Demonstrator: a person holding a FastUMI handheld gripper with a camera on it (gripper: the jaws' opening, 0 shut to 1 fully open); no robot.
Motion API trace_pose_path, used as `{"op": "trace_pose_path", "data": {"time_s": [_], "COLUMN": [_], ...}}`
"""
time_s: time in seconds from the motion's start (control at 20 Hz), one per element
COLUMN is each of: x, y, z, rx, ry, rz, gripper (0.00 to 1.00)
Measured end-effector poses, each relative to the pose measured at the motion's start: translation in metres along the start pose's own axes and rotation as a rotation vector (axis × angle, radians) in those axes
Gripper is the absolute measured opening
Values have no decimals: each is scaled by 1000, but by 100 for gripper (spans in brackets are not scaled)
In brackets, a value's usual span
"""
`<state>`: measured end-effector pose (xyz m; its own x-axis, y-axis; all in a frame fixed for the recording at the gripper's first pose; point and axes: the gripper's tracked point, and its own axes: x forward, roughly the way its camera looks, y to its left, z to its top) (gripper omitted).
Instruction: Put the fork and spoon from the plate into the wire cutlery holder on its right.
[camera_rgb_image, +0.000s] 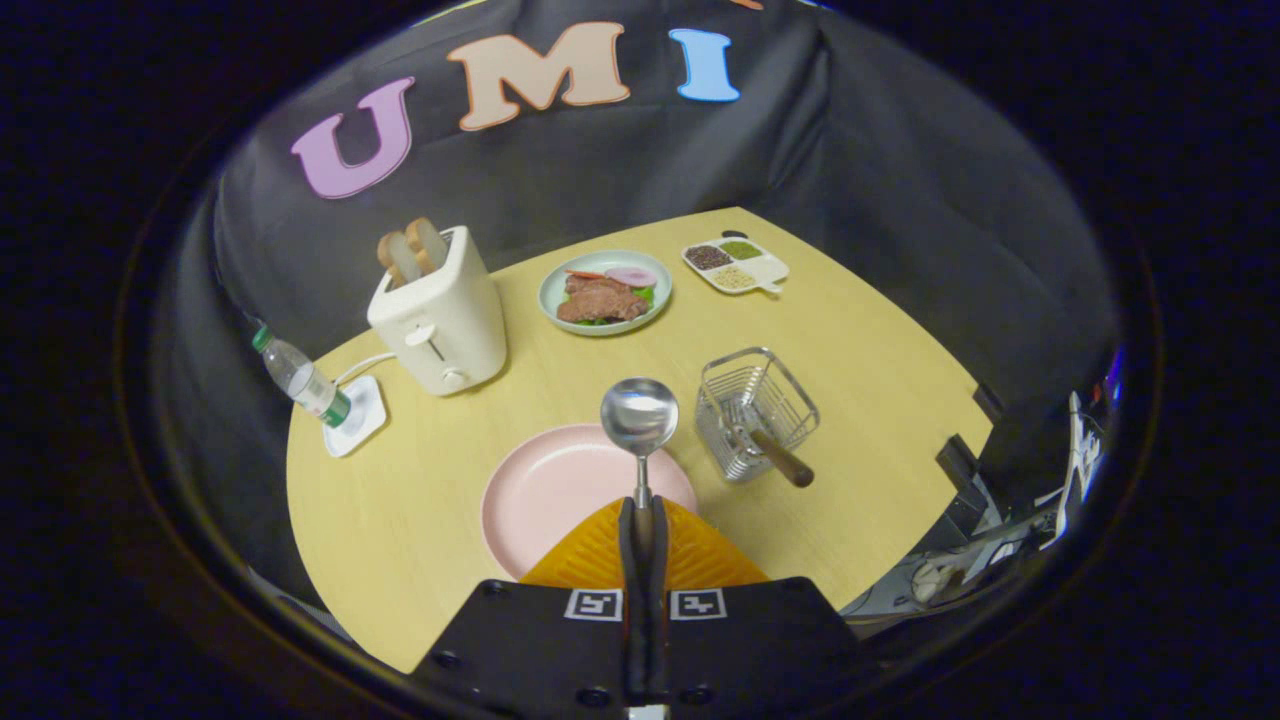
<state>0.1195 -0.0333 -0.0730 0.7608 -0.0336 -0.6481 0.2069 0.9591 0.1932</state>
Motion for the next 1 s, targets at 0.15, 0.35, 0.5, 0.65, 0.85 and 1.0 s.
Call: {"op": "trace_pose_path", "data": {"time_s": [0.15, 0.35, 0.5, 0.65, 0.85, 1.0], "x": [7, 22, 34, 45, 58, 69], "y": [-10, -23, -33, -42, -54, -55], "z": [13, 18, 19, 21, 15, 13], "rx": [61, 175, 243, 279, 303, 345], "ry": [40, 131, 208, 275, 377, 429], "rz": [-24, -65, -95, -106, -131, -128], "gripper": [4, 3, 4, 3, 4, 4]}}
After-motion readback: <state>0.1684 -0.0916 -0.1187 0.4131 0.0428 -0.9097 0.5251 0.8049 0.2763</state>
